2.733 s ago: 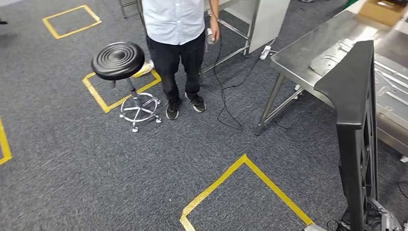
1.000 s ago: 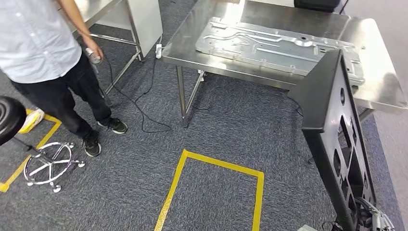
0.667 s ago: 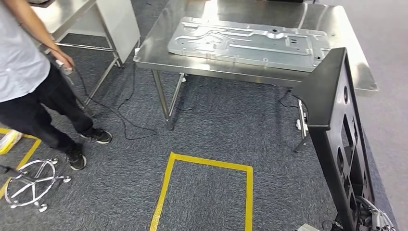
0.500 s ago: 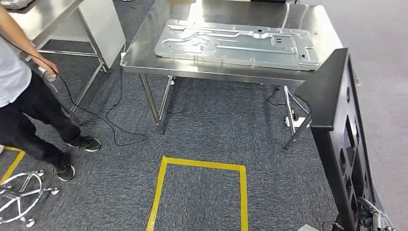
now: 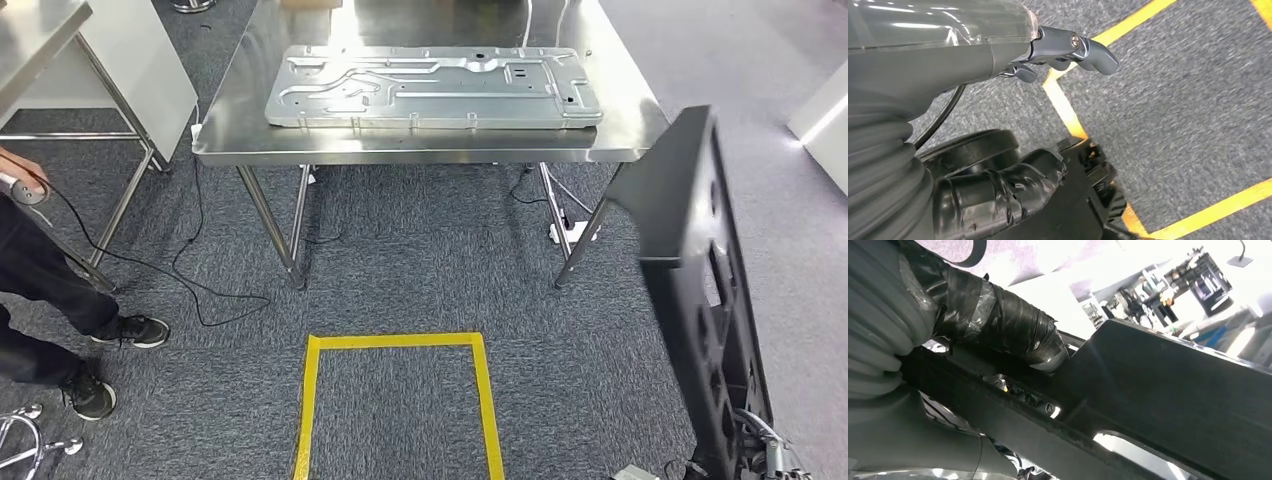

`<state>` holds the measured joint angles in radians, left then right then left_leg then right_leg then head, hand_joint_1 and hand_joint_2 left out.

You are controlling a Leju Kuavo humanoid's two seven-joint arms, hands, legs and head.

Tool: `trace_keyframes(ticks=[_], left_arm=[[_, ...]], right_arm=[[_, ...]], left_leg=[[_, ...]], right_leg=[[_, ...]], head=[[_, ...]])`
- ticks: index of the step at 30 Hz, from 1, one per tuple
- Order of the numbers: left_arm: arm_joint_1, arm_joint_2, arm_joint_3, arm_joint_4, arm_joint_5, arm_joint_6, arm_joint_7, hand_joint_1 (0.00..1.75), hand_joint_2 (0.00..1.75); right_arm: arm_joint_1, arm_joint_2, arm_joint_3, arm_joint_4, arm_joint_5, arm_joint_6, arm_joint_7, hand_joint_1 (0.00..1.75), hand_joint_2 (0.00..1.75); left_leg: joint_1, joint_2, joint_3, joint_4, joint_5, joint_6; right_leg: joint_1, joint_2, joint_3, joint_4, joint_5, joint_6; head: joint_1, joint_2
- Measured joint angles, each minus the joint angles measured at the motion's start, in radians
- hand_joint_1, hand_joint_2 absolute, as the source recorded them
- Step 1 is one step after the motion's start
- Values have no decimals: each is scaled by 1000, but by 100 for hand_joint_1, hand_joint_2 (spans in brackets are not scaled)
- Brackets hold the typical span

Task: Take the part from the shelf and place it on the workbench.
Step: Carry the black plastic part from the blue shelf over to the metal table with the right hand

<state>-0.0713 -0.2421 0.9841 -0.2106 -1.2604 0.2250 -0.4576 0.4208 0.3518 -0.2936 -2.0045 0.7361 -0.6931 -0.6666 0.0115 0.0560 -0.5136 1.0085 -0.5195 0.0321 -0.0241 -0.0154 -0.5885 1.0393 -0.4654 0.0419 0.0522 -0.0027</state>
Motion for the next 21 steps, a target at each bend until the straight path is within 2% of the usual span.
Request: trace_keyframes(ticks=[2, 3, 5, 6, 8, 9, 10, 11, 13, 14, 15, 16, 19, 21], left_arm=[[-2, 0, 1, 0, 3, -3, -8, 0, 175], [-3, 0, 1, 0, 5, -6, -13, 0, 175], [-4, 0, 3, 0, 9, -14, -24, 0, 175], [-3, 1, 3, 0, 10, -17, -28, 0, 175], [0, 1, 6, 0, 10, -21, -34, 0, 175], [2, 2, 6, 0, 10, -22, -36, 0, 175], [3, 3, 7, 0, 10, -23, -37, 0, 175], [4, 4, 7, 0, 9, -25, -37, 0, 175], [6, 7, 8, 0, 9, -29, -39, 0, 175], [6, 8, 9, 0, 8, -31, -40, 0, 175], [6, 9, 10, 0, 8, -33, -40, 0, 175], [6, 10, 10, 0, 8, -33, -41, 0, 175], [6, 11, 11, 0, 7, -33, -42, 0, 175], [4, 11, 12, 0, 7, -34, -42, 0, 175]], right_arm=[[2, -6, 18, 12, 10, 0, 27, 175, 175], [4, -12, 32, 20, 20, 0, 47, 175, 175], [3, -24, 64, 38, 56, 0, 77, 175, 175], [2, -28, 78, 47, 76, 0, 85, 175, 175], [-1, -38, 105, 66, 101, 0, 96, 175, 175], [-1, -43, 117, 76, 105, 0, 99, 175, 175], [-1, -47, 125, 84, 104, 0, 101, 175, 175], [-1, -51, 132, 90, 101, 0, 103, 175, 175], [-1, -58, 142, 99, 90, 0, 106, 175, 175], [-2, -61, 147, 103, 84, 0, 107, 175, 175], [-2, -64, 151, 106, 79, 0, 108, 175, 175], [-3, -67, 155, 109, 76, 0, 108, 175, 175], [-3, -76, 165, 113, 68, 0, 106, 175, 175], [-5, -83, 174, 113, 58, 0, 102, 175, 175]], left_leg=[[-2, 2, 4, -2, -3, -12], [0, 1, 6, -3, -4, -18], [3, -16, -2, 26, -27, -26], [5, -28, -22, 69, -53, -28], [5, -44, -88, 200, -114, -30], [5, -47, -120, 256, -131, -30], [5, -47, -139, 283, -128, -29], [5, -48, -139, 270, -104, -27], [3, -51, -95, 152, -26, -17], [1, -54, -69, 90, 1, -13], [-1, -56, -52, 46, 16, -9], [-4, -58, -45, 26, 18, -6], [-5, -57, -38, 13, 22, 7], [0, -53, -27, 0, 28, 19]], right_leg=[[8, 1, 5, -12, -3, -12], [7, 3, 6, -15, -1, -20], [4, 7, 10, -23, 2, -35], [3, 9, 13, -27, 3, -41], [8, 12, 14, -27, 0, -51], [10, 15, 14, -26, -1, -53], [13, 19, 15, -25, -3, -55], [15, 22, 16, -23, -5, -56], [17, 29, 21, -19, -11, -54], [19, 32, 22, -15, -15, -51], [20, 34, 22, -12, -17, -47], [20, 35, 22, -11, -19, -42], [18, 35, 23, -9, -24, -24], [15, 31, 4, 39, -53, -14]], head=[[0, 0], [0, 0], [-1, 0], [-1, 0], [-2, 0], [-2, 0], [-2, 0], [-2, 0], [-2, 0], [-1, 0], [-1, 0], [-1, 0], [-1, 0], [0, 0]])
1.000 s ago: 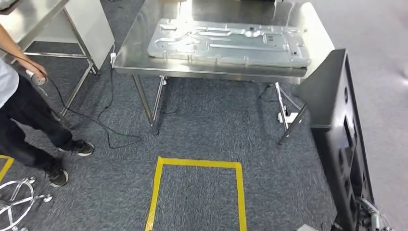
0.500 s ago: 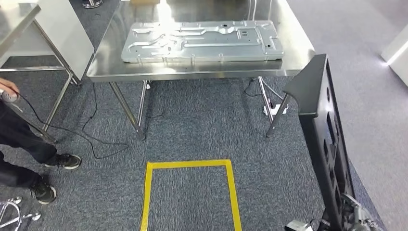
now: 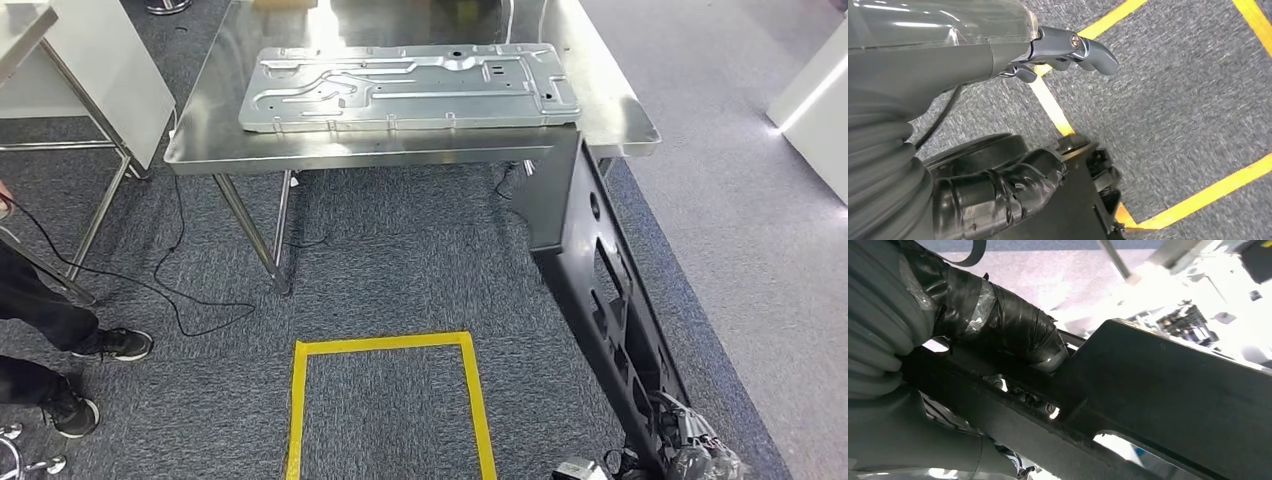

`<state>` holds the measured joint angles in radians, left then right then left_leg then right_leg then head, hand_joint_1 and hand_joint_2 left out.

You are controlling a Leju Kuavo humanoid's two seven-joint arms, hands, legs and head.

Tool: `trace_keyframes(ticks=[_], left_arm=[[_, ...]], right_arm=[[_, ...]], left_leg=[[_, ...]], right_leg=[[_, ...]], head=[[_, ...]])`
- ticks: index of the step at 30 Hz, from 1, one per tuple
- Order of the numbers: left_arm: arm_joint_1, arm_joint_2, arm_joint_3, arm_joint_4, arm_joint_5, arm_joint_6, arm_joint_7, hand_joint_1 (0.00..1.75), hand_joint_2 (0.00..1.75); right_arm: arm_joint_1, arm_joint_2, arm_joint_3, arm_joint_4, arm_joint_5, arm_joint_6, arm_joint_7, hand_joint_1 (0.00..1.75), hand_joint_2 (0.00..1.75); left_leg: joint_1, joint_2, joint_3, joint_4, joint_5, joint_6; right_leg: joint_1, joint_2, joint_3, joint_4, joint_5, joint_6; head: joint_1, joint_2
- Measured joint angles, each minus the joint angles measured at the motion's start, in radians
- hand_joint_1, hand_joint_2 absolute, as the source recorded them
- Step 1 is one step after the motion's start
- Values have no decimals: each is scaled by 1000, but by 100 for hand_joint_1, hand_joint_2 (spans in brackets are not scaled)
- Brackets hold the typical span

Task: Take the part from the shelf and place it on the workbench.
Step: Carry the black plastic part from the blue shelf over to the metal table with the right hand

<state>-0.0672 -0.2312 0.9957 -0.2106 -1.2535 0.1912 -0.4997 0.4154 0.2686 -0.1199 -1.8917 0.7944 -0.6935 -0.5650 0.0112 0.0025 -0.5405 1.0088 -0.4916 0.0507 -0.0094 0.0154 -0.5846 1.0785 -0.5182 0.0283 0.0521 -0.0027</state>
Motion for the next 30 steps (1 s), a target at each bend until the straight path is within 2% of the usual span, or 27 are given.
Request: trace_keyframes(ticks=[3, 4, 5, 6, 7, 9, 10, 14, 16, 18, 19, 20, 21, 23, 24, 25, 27, 29, 30], left_arm=[[-1, 0, 1, 0, -1, -2, 0, 0, 175], [0, 0, 1, 0, -1, -3, 0, 0, 175], [0, 0, 1, 0, -1, -3, 0, 0, 175], [0, 0, 1, 0, -2, -3, 0, 0, 175], [0, 0, 1, 0, -3, -2, 0, 0, 175], [-1, 1, 2, 0, -5, 9, 4, 0, 175], [-2, 1, 2, 0, -8, 21, 6, 0, 175], [-5, 0, 2, 0, -16, 64, 16, 0, 175], [-6, 0, 2, 0, -16, 78, 27, 0, 175], [-5, 0, 2, 0, -16, 84, 34, 0, 175], [-4, 0, 2, 0, -16, 85, 36, 0, 175], [-4, 0, 2, 0, -16, 86, 37, 0, 175], [-4, 0, 2, 0, -16, 87, 38, 0, 175], [-4, 0, 2, 0, -17, 87, 38, 0, 175], [-5, 0, 2, 0, -17, 87, 38, 0, 175], [-6, 1, 2, 0, -17, 87, 38, 0, 175], [-7, 1, 2, 0, -18, 86, 40, 0, 175], [-6, 0, 2, 0, -18, 86, 41, 0, 175], [-6, 0, 2, 0, -18, 86, 42, 0, 175]], right_arm=[[-5, -15, 16, 3, -17, 0, -8, 175, 175], [-5, -20, 22, 5, -19, 0, -11, 175, 175], [-5, -26, 29, 7, -17, 0, -14, 175, 175], [-5, -31, 36, 8, -12, 0, -17, 175, 175], [-6, -34, 42, 8, -7, 0, -21, 175, 175], [-7, -38, 49, 8, 6, 0, -31, 175, 175], [-8, -38, 51, 7, 11, 0, -36, 175, 175], [-9, -38, 52, 5, 16, 0, -46, 175, 175], [-9, -37, 52, 5, 18, 0, -49, 175, 175], [-10, -37, 52, 5, 23, 0, -52, 175, 175], [-10, -37, 52, 5, 25, 0, -53, 175, 175], [-10, -37, 52, 5, 26, 0, -53, 175, 175], [-10, -37, 52, 5, 27, 0, -53, 175, 175], [-10, -37, 52, 5, 29, 0, -53, 175, 175], [-10, -37, 52, 5, 29, 0, -54, 175, 175], [-10, -37, 52, 5, 29, 0, -54, 175, 175], [-9, -37, 52, 5, 30, 0, -55, 175, 175], [-9, -37, 51, 4, 32, 0, -56, 175, 175], [-8, -37, 51, 3, 32, 0, -56, 175, 175]], left_leg=[[0, 5, 6, -3, -3, 7], [0, 6, 8, -3, -5, 6], [1, 7, 12, -2, -9, 5], [1, 7, 18, -1, -14, 2], [2, 7, 24, 1, -20, -3], [0, 7, 30, 7, -33, -15], [-2, 7, 30, 8, -37, -22], [0, 9, 32, 16, -53, -42], [3, 7, -1, 95, -99, -47], [2, 6, -70, 225, -154, -47], [2, 6, -98, 272, -164, -46], [1, 6, -112, 286, -154, -44], [0, 6, -106, 261, -126, -40], [-5, 9, -58, 140, -50, -25], [-9, 11, -35, 82, -25, -19], [-13, 13, -21, 45, -13, -14], [-18, 12, -16, 24, -11, -9], [-13, 7, -8, 9, -2, -1], [-10, 6, -3, 0, 4, 5]], right_leg=[[-8, -4, -94, 177, -75, 14], [-11, -5, -117, 213, -79, 18], [-14, -6, -123, 214, -63, 21], [-17, -8, -110, 178, -30, 23], [-20, -12, -82, 112, 11, 24], [-18, -19, -30, 2, 54, 19], [-16, -21, -19, -24, 57, 13], [-11, -16, -14, -38, 49, -19], [-10, -17, -8, -43, 48, -34], [-4, -18, -7, -43, 45, -43], [-1, -17, -5, -43, 43, -46], [3, -17, -3, -43, 41, -48], [6, -17, 1, -42, 39, -50], [11, -18, 11, -42, 34, -50], [14, -18, 14, -41, 31, -47], [15, -20, 15, -40, 30, -43], [14, -23, 16, -41, 29, -33], [12, -26, 17, -36, 22, -23], [12, -25, 10, -19, 8, -17]], head=[[1, 0], [1, 0], [1, 0], [1, 0], [1, 0], [1, 0], [0, 0], [-1, 0], [-1, 0], [-1, 0], [-1, 0], [-1, 0], [-1, 0], [-1, 0], [-1, 0], [0, 0], [-1, 0], [0, 0], [0, 0]])
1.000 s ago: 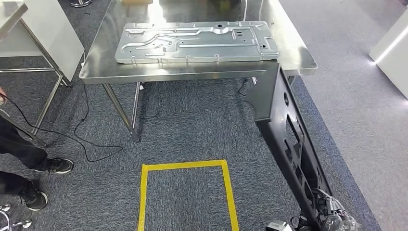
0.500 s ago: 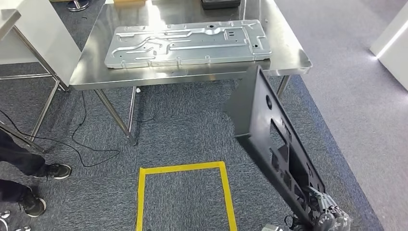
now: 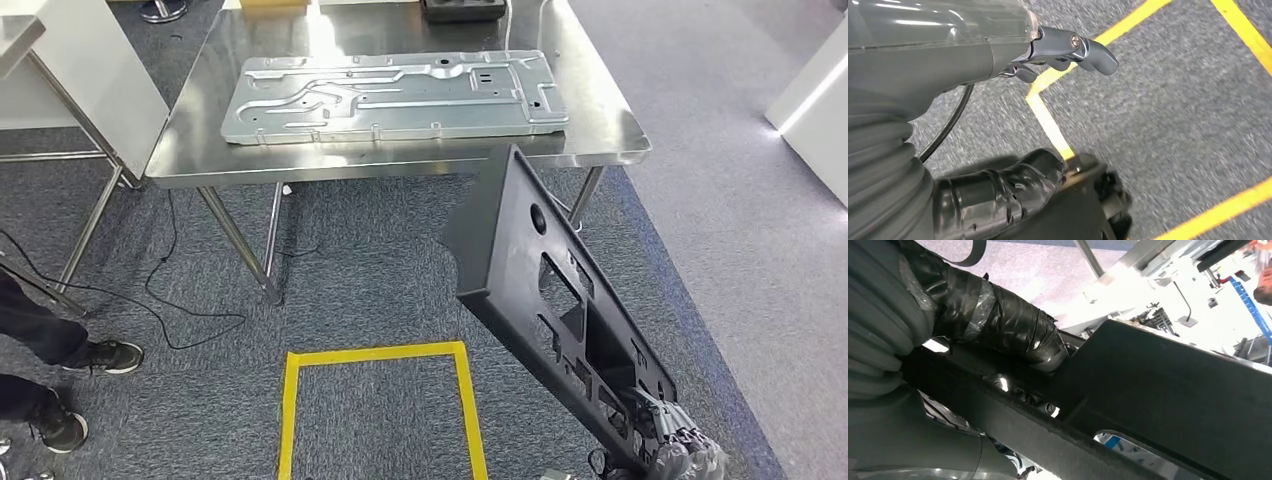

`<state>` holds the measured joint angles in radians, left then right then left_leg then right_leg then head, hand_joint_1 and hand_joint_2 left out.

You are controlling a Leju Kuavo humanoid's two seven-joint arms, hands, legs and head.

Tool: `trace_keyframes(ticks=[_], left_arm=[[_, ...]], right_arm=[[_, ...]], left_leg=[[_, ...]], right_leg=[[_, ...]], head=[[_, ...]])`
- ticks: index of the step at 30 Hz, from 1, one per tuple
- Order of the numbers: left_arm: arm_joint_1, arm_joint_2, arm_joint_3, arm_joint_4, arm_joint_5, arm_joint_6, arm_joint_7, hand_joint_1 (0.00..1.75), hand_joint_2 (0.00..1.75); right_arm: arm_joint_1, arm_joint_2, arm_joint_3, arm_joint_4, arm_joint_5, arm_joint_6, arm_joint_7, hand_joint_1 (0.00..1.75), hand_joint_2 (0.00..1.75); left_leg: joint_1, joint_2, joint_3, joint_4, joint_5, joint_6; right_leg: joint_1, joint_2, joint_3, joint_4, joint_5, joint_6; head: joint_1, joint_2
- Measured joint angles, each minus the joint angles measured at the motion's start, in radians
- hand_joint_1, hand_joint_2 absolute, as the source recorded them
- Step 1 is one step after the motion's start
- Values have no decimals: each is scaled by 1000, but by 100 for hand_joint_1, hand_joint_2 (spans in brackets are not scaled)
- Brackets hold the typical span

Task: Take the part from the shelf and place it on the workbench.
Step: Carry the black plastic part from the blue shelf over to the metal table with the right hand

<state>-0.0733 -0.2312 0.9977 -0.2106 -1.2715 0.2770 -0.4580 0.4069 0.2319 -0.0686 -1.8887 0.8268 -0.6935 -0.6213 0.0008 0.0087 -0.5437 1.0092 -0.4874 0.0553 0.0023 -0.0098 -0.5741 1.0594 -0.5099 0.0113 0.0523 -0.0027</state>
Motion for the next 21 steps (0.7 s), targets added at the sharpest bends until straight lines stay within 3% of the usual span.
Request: trace_keyframes(ticks=[3, 4, 5, 6, 8, 10, 12, 15, 16, 19, 20, 21], left_arm=[[-2, 0, 0, 0, 0, -1, 0, 0, 175], [-1, 0, 0, 0, 0, -2, 0, 0, 175], [0, 0, 0, 0, 0, -2, 0, 0, 175], [1, 0, 0, 0, 0, -2, 1, 0, 175], [0, -1, 0, 0, 0, -2, 1, 0, 175], [-2, -2, 0, 0, 0, -2, 0, 0, 175], [-2, -2, 0, 0, 0, -2, 0, 0, 175], [0, -2, 0, 0, 0, -2, 0, 0, 175], [-1, -2, 0, 0, 0, -2, 0, 0, 175], [-1, -2, 0, 0, 1, -2, 0, 0, 175], [0, -2, 0, 0, 1, -2, 0, 0, 175], [1, -2, 0, 0, 1, -2, 0, 0, 175]], right_arm=[[1, 0, 0, -1, 0, 0, -1, 175, 175], [2, 0, 0, 0, 0, 0, -1, 175, 175], [3, 0, -1, 0, 0, 0, -2, 175, 175], [4, 0, -1, 0, 0, 0, -2, 175, 175], [4, 0, -2, -1, 0, 0, -4, 175, 175], [3, 0, -2, -1, 0, 0, -6, 175, 175], [3, 0, -2, -1, 0, 0, -7, 175, 175], [3, 1, -3, -3, 1, 0, -10, 175, 175], [3, 3, -3, -4, 1, 0, -11, 175, 175], [4, 7, -3, -5, 2, 0, -13, 175, 175], [4, 8, -3, -5, 2, 0, -13, 175, 175], [4, 8, -3, -5, 2, 0, -13, 175, 175]], left_leg=[[2, -4, 4, -9, 8, 8], [2, -6, 4, -9, 8, 8], [3, -10, 4, -8, 7, 7], [5, -15, 4, -6, 6, 5], [9, -27, 5, 1, 0, -4], [10, -39, 2, 12, -7, -18], [9, -47, -4, 15, -9, -33], [15, -43, -12, 31, -24, -49], [16, -36, -26, 66, -47, -51], [17, -22, -116, 255, -140, -56], [17, -21, -135, 295, -150, -55], [16, -19, -135, 294, -137, -53]], right_leg=[[-9, 6, -74, 158, -86, 16], [-13, 6, -102, 214, -105, 21], [-17, 6, -117, 240, -104, 25], [-22, 6, -114, 230, -85, 29], [-33, 13, -58, 110, -15, 37], [-35, 31, -7, 3, 20, 35], [-29, 37, 1, -19, 19, 22], [-29, 23, 2, -25, 24, -4], [-29, 17, 3, -27, 25, -12], [-21, -3, 2, -28, 23, -23], [-18, -10, 2, -28, 22, -25], [-15, -16, 3, -28, 22, -26]], head=[[1, 0], [1, 0], [1, 0], [1, 0], [1, 0], [1, 0], [0, 0], [0, 0], [-1, 0], [-1, 0], [-1, 0], [-1, 0]])
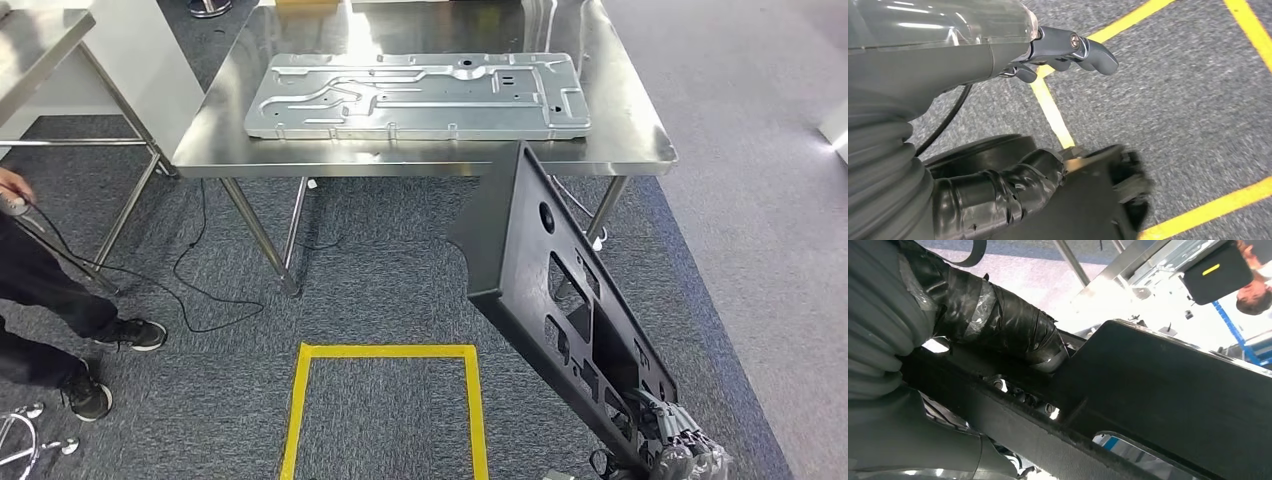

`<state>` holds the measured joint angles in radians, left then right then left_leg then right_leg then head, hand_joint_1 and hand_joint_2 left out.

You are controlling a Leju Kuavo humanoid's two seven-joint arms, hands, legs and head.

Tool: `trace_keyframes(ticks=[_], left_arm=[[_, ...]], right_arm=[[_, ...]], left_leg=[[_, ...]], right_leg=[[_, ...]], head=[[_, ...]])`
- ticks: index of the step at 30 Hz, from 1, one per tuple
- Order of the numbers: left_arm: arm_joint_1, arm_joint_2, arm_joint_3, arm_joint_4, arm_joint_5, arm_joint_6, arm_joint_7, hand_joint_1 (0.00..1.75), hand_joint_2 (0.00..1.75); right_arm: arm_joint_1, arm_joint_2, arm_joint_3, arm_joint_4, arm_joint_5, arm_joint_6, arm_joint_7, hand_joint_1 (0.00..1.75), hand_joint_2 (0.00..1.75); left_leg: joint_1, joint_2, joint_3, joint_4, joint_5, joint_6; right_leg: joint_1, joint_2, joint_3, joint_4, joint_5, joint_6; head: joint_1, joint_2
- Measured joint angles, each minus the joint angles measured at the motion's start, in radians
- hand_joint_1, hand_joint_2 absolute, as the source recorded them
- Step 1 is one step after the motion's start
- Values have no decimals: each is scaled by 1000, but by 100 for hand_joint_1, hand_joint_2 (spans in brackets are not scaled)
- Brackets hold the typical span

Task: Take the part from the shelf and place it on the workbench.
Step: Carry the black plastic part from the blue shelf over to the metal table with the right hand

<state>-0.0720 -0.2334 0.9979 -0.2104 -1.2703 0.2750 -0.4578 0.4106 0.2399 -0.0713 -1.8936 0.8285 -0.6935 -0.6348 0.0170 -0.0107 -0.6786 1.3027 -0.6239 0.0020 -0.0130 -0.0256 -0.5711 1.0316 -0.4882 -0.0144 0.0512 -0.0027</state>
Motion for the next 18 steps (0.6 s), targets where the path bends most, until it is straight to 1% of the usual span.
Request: trace_keyframes(ticks=[1, 2, 3, 4, 5, 6, 7, 8, 9, 10, 11, 12, 13, 14, 15, 16, 17, 18], left_arm=[[1, 0, 0, 0, 0, 0, 0, 0, 175], [1, 0, 0, 0, 0, 0, 0, 0, 175], [0, 0, 0, 0, 0, 0, 0, 0, 175], [-2, 0, 0, 0, 0, 0, 0, 0, 175], [-3, 0, 0, 0, 0, 0, 0, 0, 175], [-4, 0, 0, 0, 0, 0, 0, 0, 175], [-3, 0, 0, 0, 0, 0, 0, 0, 175], [-2, 0, 0, 0, 0, -1, 0, 0, 175], [0, 0, 0, 0, 0, -2, -1, 0, 175], [-1, 0, 0, 0, 0, -5, -1, 0, 175], [-2, 0, 0, 0, 0, -8, -2, 0, 175], [-3, 0, 0, 0, 0, -11, -3, 0, 175], [-3, 0, 0, 0, 0, -15, -4, 0, 175], [-3, 0, 0, 0, 0, -18, -5, 0, 175], [-2, 0, 0, 0, 0, -20, -6, 0, 175], [-1, 0, 0, 0, 0, -22, -6, 0, 175], [-1, 0, 0, 0, 0, -24, -7, 0, 175], [-2, 0, 0, 0, 0, -26, -7, 0, 175]], right_arm=[[0, 0, 0, 0, 0, 0, 0, 175, 175], [0, 0, 0, 0, 0, 0, -1, 175, 175], [0, 0, 0, 0, 0, 0, -1, 175, 175], [0, 0, 0, 0, 0, 0, -2, 175, 175], [0, 0, 0, 0, 0, 0, -3, 175, 175], [0, 1, 0, 0, 0, 0, -3, 175, 175], [0, 1, 0, 0, 0, 0, -3, 175, 175], [0, 1, 0, 0, 0, 0, -4, 175, 175], [0, 1, 0, -1, 1, 0, -4, 175, 175], [0, 1, 0, -1, 1, 0, -4, 175, 175], [0, 1, 0, -1, 2, 0, -4, 175, 175], [0, 1, 0, 0, 3, 0, -5, 175, 175], [1, 1, -1, 1, 5, 0, -5, 175, 175], [2, 1, -1, 2, 6, 0, -5, 175, 175], [2, 1, -1, 2, 8, 0, -5, 175, 175], [2, 1, -1, 2, 9, 0, -5, 175, 175], [2, 1, -1, 2, 10, 0, -6, 175, 175], [2, 1, -1, 3, 10, 0, -6, 175, 175]], left_leg=[[-1, 4, 19, -38, 29, 4], [-3, 13, 52, -105, 66, 9], [-8, 30, 86, -177, 95, 16], [-12, 44, 111, -230, 113, 21], [-16, 54, 125, -263, 120, 26], [-20, 57, 127, -274, 119, 29], [-20, 48, 126, -277, 121, 32], [-19, 41, 128, -282, 125, 36], [-16, 33, 131, -287, 130, 41], [-14, 27, 134, -293, 135, 48], [-12, 21, 136, -295, 138, 52], [-12, 13, 135, -295, 140, 54], [-12, 6, 134, -295, 140, 56], [-12, -2, 133, -294, 140, 56], [-12, -12, 133, -293, 139, 55], [-11, -23, 134, -290, 138, 53], [-10, -34, 134, -287, 136, 50], [-9, -43, 133, -282, 133, 46]], right_leg=[[2, -6, 2, 0, -1, 0], [3, -12, 5, 0, -2, 0], [6, -18, 8, 1, -4, 2], [8, -24, 10, 2, -6, 6], [9, -30, 11, 2, -8, 10], [10, -36, 12, 2, -9, 15], [10, -43, 14, 1, -9, 20], [8, -43, 16, 3, -12, 25], [6, -34, 14, 12, -21, 31], [4, -20, 4, 37, -40, 37], [2, -3, -16, 81, -68, 41], [1, 9, -44, 141, -100, 44], [0, 14, -75, 204, -126, 46], [-2, 16, -98, 248, -138, 48], [-3, 16, -106, 261, -129, 50], [-6, 18, -96, 236, -102, 52], [-10, 24, -70, 178, -64, 53], [-13, 41, -41, 115, -35, 54]], head=[[0, 0], [0, 0], [0, 0], [0, 0], [0, 0], [0, 0], [0, 0], [1, 0], [1, 0], [1, 0], [1, 0], [1, 0], [1, 0], [1, 0], [1, 0], [1, 0], [1, 0], [1, 0]])
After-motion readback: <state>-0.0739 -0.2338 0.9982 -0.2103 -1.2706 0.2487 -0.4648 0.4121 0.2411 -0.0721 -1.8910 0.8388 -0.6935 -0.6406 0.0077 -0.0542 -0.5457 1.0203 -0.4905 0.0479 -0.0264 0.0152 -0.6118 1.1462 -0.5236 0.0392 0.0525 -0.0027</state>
